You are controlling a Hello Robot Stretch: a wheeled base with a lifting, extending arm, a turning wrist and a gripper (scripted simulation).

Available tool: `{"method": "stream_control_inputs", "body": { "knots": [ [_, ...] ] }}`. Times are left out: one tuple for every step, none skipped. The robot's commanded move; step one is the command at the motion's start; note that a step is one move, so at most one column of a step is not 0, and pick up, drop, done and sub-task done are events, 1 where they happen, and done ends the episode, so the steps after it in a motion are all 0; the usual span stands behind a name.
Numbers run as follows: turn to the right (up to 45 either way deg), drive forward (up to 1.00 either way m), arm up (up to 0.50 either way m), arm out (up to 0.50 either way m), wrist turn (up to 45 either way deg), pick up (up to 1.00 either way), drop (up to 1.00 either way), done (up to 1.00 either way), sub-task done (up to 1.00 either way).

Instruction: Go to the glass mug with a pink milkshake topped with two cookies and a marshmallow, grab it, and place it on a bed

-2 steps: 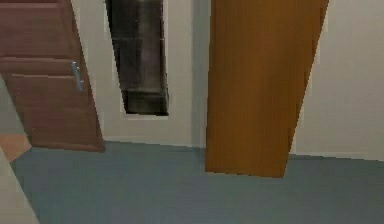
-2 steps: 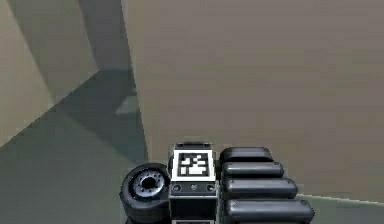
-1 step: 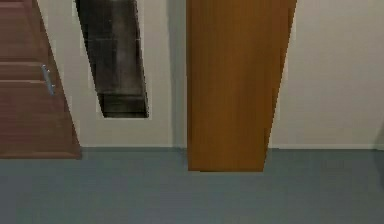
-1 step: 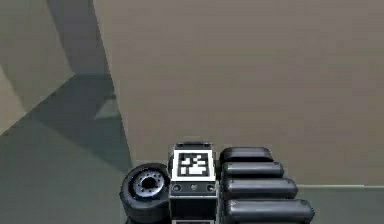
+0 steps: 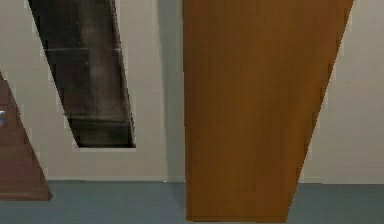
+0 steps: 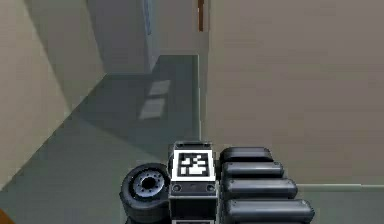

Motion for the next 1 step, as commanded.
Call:
{"method": "stream_control_inputs", "body": {
  "knots": [
    [-39.0, 0.0, 0.0, 0.0, 0.0, 0.0, 0.0, 0.0, 0.0]
  ]
}}
